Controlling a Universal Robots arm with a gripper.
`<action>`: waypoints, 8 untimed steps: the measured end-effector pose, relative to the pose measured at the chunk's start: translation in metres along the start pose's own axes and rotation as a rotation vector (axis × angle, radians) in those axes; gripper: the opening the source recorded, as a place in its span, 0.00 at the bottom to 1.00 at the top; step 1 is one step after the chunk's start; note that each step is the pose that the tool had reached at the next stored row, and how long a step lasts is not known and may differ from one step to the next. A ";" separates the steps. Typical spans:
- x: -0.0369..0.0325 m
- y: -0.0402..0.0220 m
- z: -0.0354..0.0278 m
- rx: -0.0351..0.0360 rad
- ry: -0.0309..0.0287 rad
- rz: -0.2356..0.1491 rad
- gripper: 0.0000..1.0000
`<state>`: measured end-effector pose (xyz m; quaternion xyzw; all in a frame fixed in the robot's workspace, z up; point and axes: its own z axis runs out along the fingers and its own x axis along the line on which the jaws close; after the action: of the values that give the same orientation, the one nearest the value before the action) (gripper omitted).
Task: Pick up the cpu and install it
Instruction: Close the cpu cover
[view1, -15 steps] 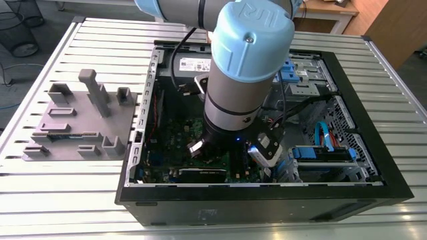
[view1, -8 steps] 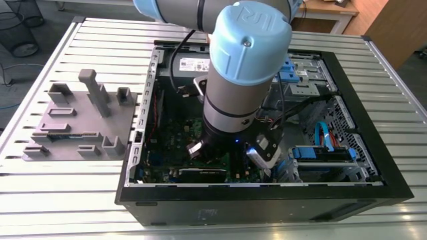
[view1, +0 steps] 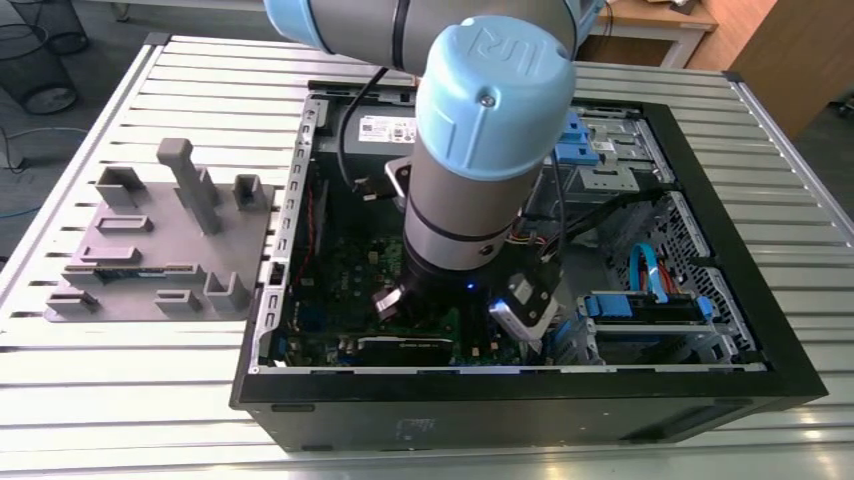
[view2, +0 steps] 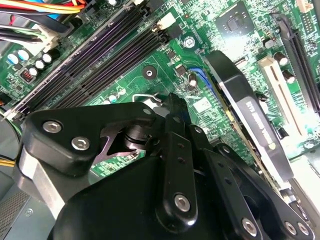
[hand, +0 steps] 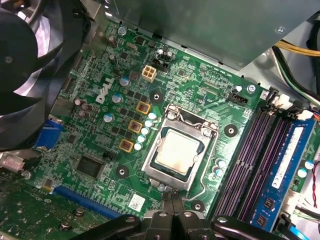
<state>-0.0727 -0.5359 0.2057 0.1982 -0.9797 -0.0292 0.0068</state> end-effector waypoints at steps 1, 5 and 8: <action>0.0000 0.0000 0.0007 -0.0001 0.0000 0.000 0.11; 0.0000 0.0000 0.0017 -0.0004 0.0000 -0.001 0.11; 0.0000 0.0000 0.0025 -0.0030 -0.0011 -0.003 0.11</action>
<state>-0.0727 -0.5358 0.2033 0.1998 -0.9793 -0.0307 0.0065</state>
